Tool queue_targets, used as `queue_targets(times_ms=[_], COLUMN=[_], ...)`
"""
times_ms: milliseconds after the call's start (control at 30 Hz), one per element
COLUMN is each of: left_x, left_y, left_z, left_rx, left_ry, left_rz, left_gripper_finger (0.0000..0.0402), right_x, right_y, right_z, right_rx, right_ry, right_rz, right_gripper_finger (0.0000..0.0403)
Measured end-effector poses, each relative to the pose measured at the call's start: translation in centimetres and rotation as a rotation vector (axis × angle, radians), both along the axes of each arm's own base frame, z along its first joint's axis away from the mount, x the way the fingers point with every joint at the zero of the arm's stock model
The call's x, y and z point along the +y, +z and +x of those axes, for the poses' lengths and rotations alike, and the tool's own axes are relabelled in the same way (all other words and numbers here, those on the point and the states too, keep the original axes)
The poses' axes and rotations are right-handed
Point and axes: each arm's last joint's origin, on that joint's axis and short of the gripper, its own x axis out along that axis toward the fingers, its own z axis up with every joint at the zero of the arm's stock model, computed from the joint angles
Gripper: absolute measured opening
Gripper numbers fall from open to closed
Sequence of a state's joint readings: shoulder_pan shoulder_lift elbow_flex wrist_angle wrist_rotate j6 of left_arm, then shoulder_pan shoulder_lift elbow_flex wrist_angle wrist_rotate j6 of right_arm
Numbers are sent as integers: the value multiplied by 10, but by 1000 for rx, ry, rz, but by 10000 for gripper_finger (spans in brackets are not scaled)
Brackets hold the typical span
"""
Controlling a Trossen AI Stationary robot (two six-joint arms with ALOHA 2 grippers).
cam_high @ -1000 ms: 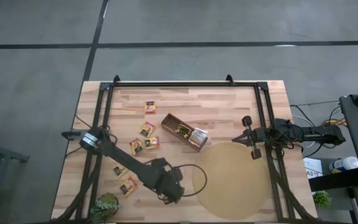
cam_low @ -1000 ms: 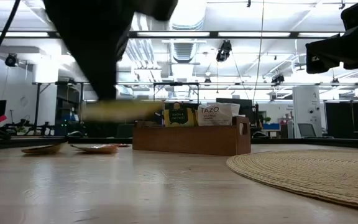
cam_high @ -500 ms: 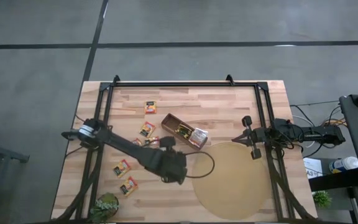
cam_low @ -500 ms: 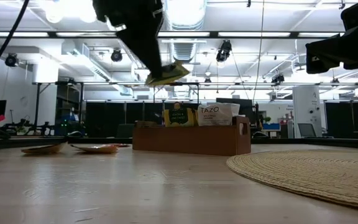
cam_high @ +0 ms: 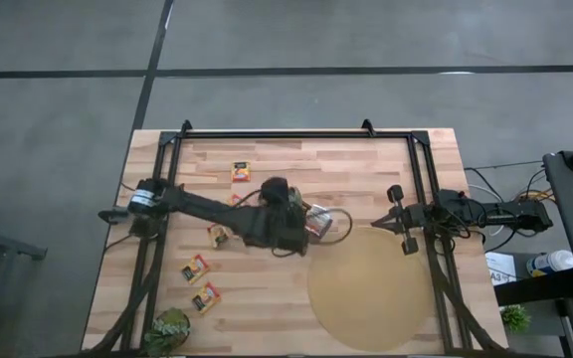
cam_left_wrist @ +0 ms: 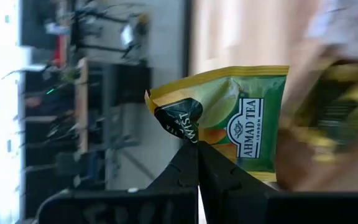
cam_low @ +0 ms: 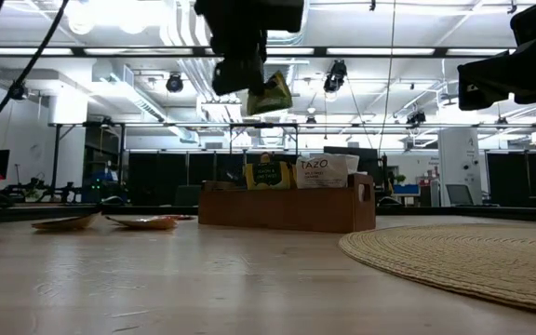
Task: Pick & Place Tea
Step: Put the yellow tea bag into the middle section of the wooden organizer
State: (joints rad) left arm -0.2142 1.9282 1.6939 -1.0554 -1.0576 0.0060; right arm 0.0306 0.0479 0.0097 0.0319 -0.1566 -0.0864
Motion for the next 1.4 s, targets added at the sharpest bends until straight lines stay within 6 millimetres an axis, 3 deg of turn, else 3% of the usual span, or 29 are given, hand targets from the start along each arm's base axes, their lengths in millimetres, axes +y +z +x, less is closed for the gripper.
queue_targets(times_ms=[200,400,1000,1400], left_x=[29,48,57,57], left_y=[0,-13,-39,-57], left_z=[4,9,23,20], left_rx=[-29,-30,53,62], left_ry=[94,109,-115,-148], left_rz=[52,50,-66,-77], left_gripper_finger=[0,0,0,0], right_x=[0,0,0,0], right_y=[0,0,0,0], right_z=[0,0,0,0], right_rx=[0,0,1,1], right_ry=[0,0,0,-1], right_rz=[0,0,0,0], right_gripper_finger=[8,8,8,8])
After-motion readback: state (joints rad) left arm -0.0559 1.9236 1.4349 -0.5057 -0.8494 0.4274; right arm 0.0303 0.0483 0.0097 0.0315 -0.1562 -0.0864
